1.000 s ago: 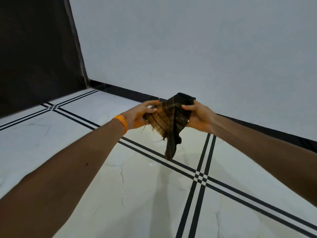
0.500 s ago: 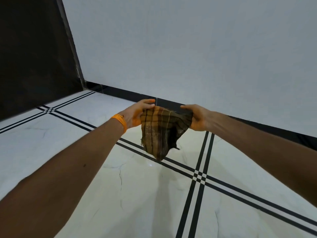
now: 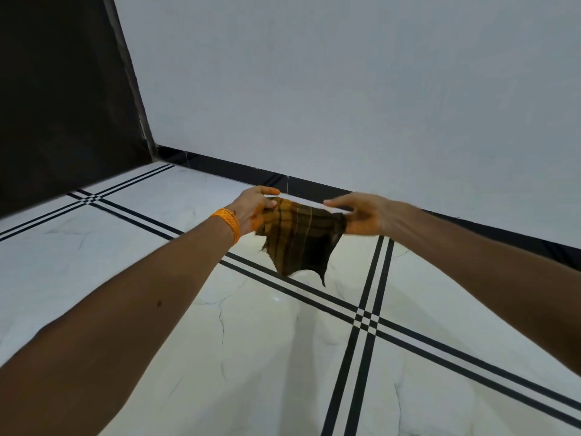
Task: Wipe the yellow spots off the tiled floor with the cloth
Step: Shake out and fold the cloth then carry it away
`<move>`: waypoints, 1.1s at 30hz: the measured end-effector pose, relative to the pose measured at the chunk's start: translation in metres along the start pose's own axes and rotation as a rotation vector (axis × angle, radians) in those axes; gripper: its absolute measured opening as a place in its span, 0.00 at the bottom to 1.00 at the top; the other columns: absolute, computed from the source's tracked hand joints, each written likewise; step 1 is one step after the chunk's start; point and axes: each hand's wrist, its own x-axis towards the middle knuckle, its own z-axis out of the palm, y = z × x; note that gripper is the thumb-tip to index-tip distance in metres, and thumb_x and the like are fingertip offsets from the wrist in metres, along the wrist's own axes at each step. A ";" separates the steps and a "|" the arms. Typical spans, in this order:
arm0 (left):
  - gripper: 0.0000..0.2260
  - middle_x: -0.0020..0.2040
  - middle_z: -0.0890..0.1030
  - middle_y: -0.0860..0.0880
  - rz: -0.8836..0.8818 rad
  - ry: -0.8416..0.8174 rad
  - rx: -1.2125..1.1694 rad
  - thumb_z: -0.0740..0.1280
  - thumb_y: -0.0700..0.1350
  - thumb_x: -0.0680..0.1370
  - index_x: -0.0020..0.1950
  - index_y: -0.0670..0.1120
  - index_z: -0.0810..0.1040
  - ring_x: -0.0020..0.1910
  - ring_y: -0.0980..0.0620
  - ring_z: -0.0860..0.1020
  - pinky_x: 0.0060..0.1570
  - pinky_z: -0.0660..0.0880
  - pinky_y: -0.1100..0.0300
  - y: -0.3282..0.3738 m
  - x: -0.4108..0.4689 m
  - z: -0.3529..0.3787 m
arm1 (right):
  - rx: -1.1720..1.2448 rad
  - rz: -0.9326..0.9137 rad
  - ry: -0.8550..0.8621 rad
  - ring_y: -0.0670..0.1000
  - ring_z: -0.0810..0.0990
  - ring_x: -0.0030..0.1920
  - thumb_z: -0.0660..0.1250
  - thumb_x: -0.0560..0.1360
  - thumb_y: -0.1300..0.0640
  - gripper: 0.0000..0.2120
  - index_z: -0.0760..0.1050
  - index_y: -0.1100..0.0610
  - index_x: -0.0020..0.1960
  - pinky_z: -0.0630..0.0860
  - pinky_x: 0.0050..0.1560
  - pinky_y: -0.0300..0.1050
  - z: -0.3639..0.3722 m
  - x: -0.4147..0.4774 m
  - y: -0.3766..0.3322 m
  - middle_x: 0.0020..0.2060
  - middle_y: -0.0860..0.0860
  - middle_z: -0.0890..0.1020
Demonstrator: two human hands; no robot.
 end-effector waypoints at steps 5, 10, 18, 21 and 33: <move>0.13 0.51 0.82 0.38 0.055 0.084 0.230 0.55 0.35 0.83 0.54 0.42 0.80 0.47 0.45 0.82 0.48 0.82 0.53 0.002 0.000 -0.007 | -0.248 -0.145 -0.057 0.59 0.78 0.61 0.68 0.73 0.76 0.23 0.78 0.58 0.63 0.84 0.43 0.47 -0.002 0.004 -0.002 0.62 0.59 0.77; 0.11 0.51 0.82 0.40 0.061 0.100 0.258 0.60 0.37 0.82 0.52 0.42 0.82 0.45 0.48 0.82 0.43 0.81 0.61 0.002 -0.006 -0.008 | -0.521 -0.210 0.072 0.57 0.78 0.62 0.71 0.73 0.73 0.11 0.82 0.60 0.51 0.83 0.47 0.43 -0.005 0.013 0.008 0.59 0.58 0.80; 0.12 0.53 0.82 0.43 0.147 -0.097 0.790 0.74 0.36 0.72 0.55 0.38 0.84 0.56 0.45 0.77 0.54 0.74 0.56 0.001 -0.010 -0.007 | -0.817 -0.355 0.210 0.53 0.77 0.53 0.71 0.78 0.61 0.08 0.82 0.63 0.55 0.77 0.46 0.39 -0.011 0.027 0.009 0.52 0.59 0.81; 0.11 0.56 0.80 0.42 0.265 0.044 0.897 0.74 0.40 0.73 0.54 0.38 0.84 0.56 0.47 0.75 0.53 0.71 0.56 -0.004 -0.008 -0.002 | -0.898 -0.332 0.186 0.50 0.75 0.49 0.69 0.80 0.58 0.05 0.80 0.60 0.49 0.74 0.44 0.39 -0.008 0.025 0.009 0.46 0.55 0.78; 0.10 0.44 0.79 0.47 0.200 -0.062 0.175 0.63 0.53 0.81 0.50 0.47 0.75 0.47 0.49 0.79 0.47 0.78 0.54 0.019 -0.010 -0.001 | -0.055 -0.244 -0.170 0.57 0.81 0.62 0.68 0.79 0.49 0.17 0.77 0.58 0.63 0.80 0.57 0.52 -0.013 0.019 0.011 0.58 0.57 0.84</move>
